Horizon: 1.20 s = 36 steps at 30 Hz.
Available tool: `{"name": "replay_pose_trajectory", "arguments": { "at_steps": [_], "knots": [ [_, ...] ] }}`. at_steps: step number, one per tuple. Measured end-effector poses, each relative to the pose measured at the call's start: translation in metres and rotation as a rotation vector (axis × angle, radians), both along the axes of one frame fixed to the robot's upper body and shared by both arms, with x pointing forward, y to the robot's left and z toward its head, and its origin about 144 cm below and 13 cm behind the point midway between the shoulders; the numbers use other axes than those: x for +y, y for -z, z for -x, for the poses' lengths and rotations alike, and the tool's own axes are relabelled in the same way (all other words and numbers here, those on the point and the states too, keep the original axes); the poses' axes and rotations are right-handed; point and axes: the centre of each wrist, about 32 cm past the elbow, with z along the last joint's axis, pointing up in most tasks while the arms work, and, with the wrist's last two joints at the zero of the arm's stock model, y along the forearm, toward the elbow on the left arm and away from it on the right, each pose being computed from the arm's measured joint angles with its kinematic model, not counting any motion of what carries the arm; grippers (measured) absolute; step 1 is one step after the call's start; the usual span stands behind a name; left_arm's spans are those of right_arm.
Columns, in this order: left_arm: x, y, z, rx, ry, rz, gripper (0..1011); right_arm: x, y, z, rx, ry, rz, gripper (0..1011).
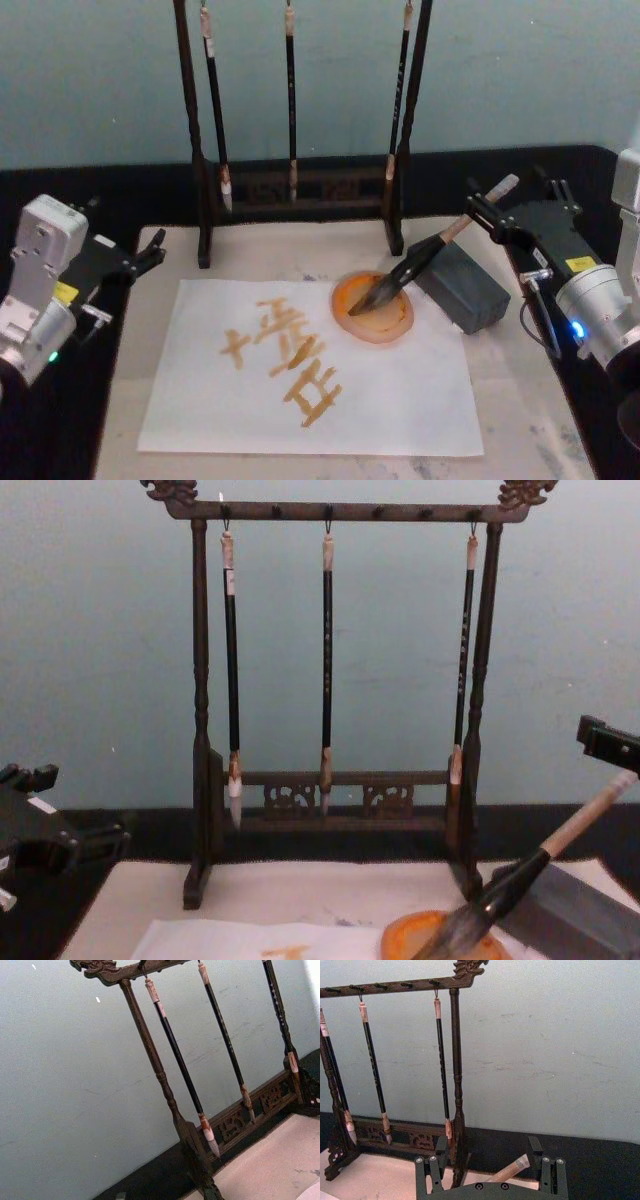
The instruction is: Pick up the brush from the inkstone, write on the paper, then place the brush back to its original position.
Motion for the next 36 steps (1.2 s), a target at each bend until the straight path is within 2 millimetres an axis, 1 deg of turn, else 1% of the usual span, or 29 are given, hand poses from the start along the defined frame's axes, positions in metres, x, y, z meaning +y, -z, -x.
{"name": "replay_pose_trajectory", "arguments": {
  "at_steps": [36],
  "knots": [
    [0.0,0.0,0.0,0.0,0.0,0.0,1010,0.0,0.0,0.0,0.0,0.0,0.0,1000]
  ]
}}
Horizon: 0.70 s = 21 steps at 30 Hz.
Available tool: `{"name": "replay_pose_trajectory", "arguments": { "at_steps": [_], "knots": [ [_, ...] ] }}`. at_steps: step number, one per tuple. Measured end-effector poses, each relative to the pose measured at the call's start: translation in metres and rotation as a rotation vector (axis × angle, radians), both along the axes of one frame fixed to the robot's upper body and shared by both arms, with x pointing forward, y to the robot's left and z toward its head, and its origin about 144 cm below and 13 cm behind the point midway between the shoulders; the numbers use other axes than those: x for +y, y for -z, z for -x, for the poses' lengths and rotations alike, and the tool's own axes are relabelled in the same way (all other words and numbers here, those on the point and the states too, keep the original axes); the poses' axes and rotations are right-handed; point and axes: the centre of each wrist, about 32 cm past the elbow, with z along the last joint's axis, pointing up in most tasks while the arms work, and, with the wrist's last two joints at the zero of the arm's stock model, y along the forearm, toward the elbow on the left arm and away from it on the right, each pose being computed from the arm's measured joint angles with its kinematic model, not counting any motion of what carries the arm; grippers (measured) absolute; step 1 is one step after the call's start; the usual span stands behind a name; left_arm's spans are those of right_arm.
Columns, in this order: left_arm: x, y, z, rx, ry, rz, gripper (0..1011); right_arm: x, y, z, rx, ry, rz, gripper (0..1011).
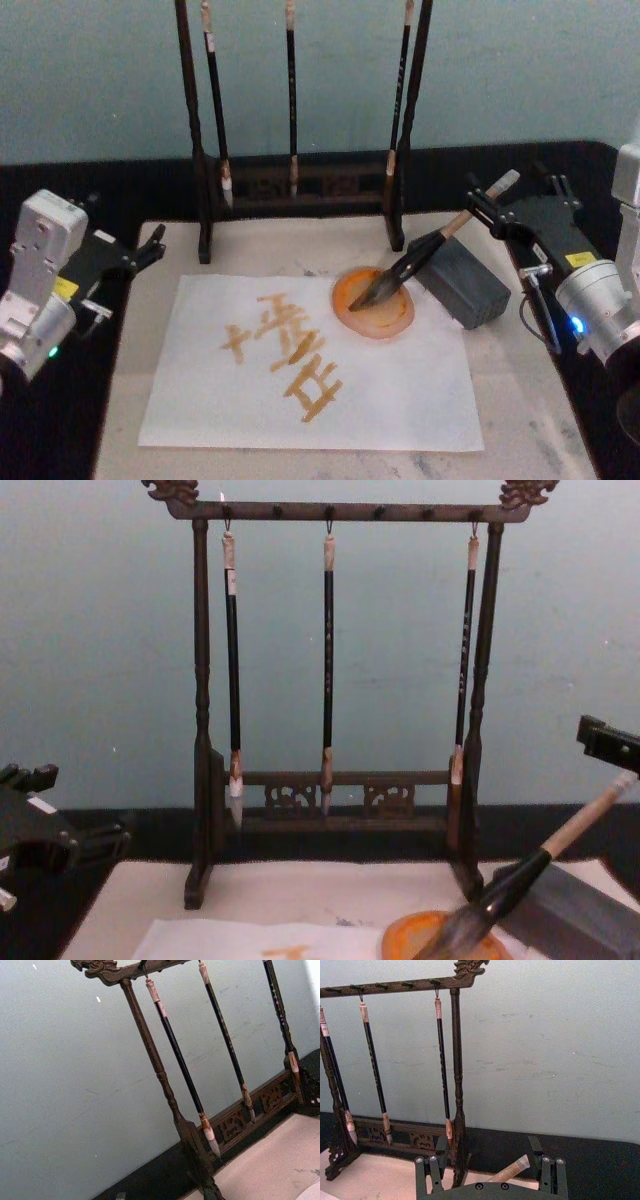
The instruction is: Pick up the brush from the inkstone, write on the paper, then place the brush back to its original position.
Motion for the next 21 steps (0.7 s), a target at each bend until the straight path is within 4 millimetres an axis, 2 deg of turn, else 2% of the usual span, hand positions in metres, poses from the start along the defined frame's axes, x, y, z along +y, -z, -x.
{"name": "replay_pose_trajectory", "arguments": {
  "at_steps": [21],
  "knots": [
    [0.0,0.0,0.0,0.0,0.0,0.0,1010,0.0,0.0,0.0,0.0,0.0,0.0,1000]
  ]
}}
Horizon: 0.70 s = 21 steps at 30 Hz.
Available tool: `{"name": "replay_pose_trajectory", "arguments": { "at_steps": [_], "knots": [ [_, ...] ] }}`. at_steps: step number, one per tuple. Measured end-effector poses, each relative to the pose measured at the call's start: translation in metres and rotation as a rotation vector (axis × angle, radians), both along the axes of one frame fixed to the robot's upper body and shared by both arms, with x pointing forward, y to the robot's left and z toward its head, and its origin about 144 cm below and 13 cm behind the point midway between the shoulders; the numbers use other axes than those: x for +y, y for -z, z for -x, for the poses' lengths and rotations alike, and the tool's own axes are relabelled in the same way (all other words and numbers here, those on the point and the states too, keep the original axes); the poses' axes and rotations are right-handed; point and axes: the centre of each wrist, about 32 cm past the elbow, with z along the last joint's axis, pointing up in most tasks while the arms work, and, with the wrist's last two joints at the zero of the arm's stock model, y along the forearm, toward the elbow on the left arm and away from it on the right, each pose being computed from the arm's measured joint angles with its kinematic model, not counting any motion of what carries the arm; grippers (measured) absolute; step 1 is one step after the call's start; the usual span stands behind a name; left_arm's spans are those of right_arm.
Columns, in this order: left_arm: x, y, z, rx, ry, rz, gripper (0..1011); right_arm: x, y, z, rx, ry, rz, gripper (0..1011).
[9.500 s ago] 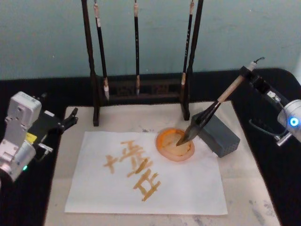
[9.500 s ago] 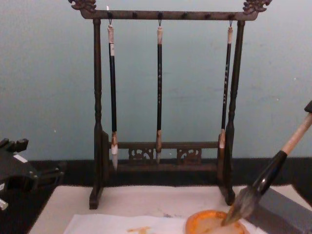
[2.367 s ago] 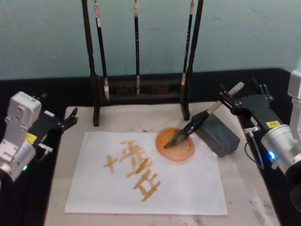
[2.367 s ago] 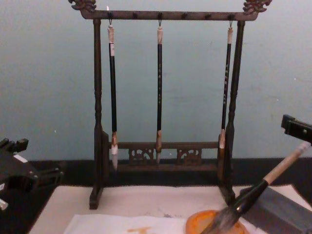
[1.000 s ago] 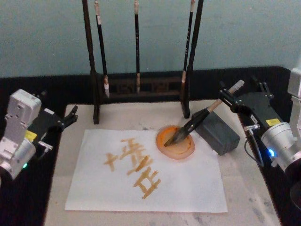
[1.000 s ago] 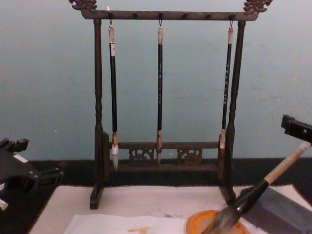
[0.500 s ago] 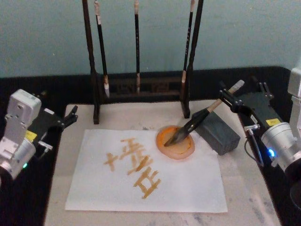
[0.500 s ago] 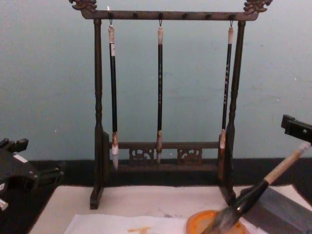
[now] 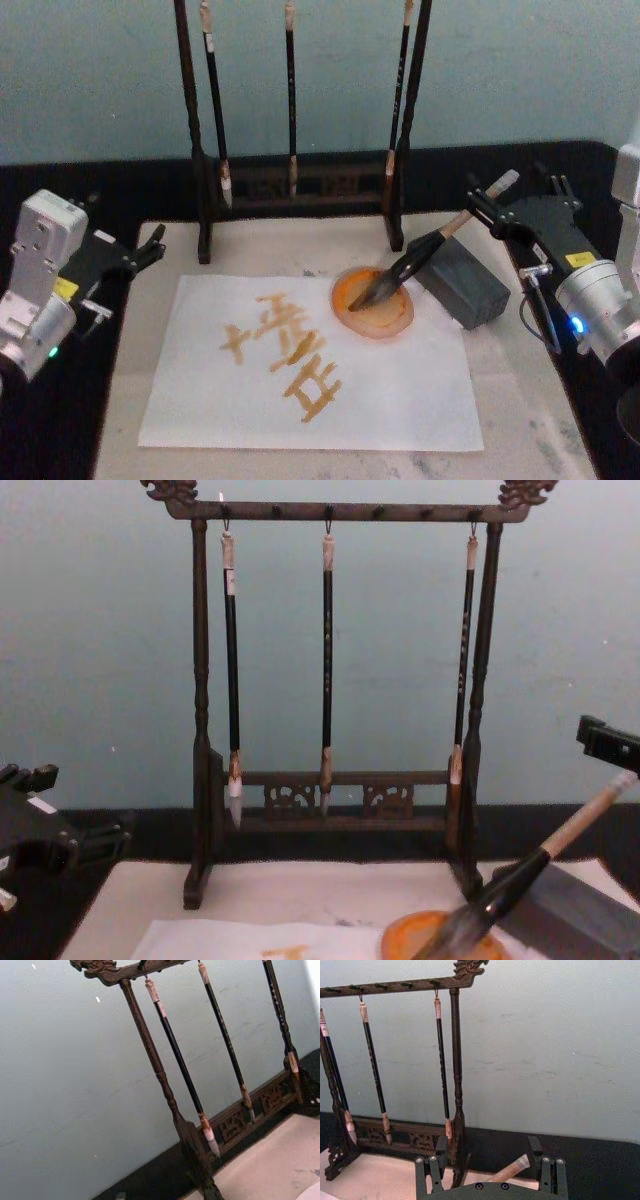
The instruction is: Pick up the brush from the inkstone, write on the paper, then place the brush back to its original position.
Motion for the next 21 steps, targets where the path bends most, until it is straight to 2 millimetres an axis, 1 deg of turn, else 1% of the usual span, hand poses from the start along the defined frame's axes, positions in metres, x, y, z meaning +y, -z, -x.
{"name": "replay_pose_trajectory", "arguments": {
  "at_steps": [21],
  "knots": [
    [0.0,0.0,0.0,0.0,0.0,0.0,1010,0.0,0.0,0.0,0.0,0.0,0.0,1000]
  ]
}}
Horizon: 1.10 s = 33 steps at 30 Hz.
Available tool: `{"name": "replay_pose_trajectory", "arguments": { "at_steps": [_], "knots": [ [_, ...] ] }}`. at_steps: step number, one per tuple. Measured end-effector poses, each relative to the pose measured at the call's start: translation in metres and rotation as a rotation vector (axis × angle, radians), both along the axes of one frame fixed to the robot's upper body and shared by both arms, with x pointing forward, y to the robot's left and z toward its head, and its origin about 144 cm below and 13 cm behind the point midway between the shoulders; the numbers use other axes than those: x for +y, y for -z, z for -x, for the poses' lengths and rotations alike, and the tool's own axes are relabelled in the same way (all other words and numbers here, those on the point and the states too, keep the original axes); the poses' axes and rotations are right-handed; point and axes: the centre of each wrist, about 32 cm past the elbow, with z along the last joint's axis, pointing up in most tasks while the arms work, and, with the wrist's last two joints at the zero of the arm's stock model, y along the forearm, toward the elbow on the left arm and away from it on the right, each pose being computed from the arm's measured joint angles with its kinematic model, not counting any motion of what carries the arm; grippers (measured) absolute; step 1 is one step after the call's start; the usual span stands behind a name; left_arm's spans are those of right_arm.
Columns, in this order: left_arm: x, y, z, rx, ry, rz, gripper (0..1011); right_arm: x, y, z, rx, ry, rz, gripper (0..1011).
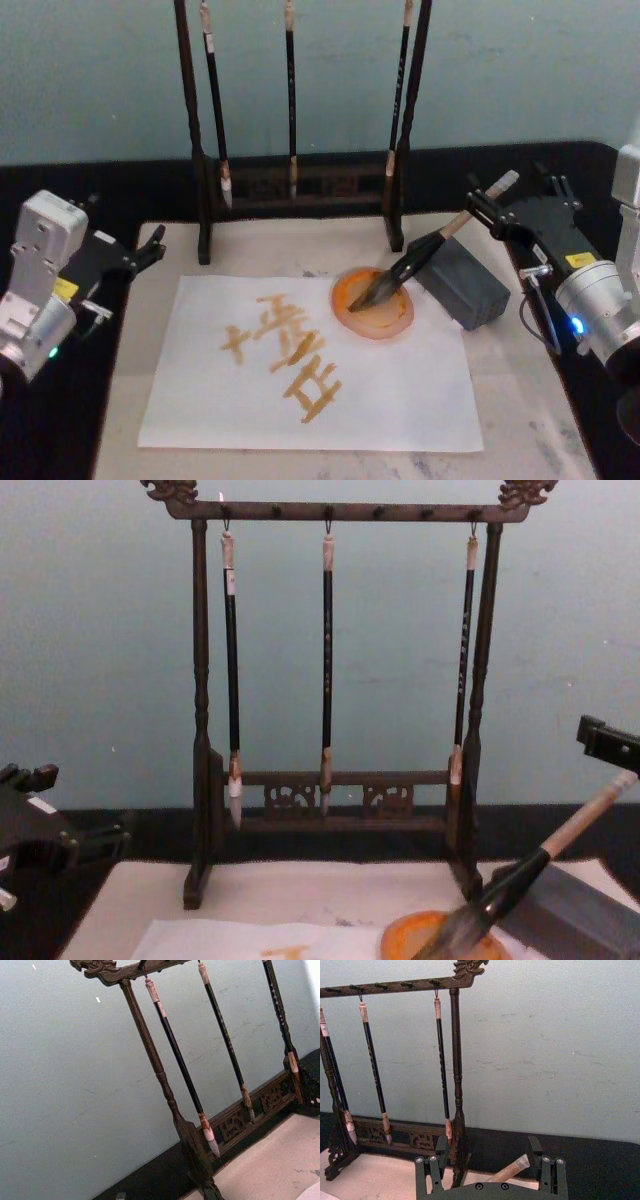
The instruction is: Pick up the brush from the inkstone, write on the paper, then place the brush back to its original position.
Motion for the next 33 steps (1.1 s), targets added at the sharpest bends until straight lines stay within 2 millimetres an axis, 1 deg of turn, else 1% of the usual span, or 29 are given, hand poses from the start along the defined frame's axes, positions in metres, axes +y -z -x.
{"name": "replay_pose_trajectory", "arguments": {
  "at_steps": [33],
  "knots": [
    [0.0,0.0,0.0,0.0,0.0,0.0,1010,0.0,0.0,0.0,0.0,0.0,0.0,1000]
  ]
}}
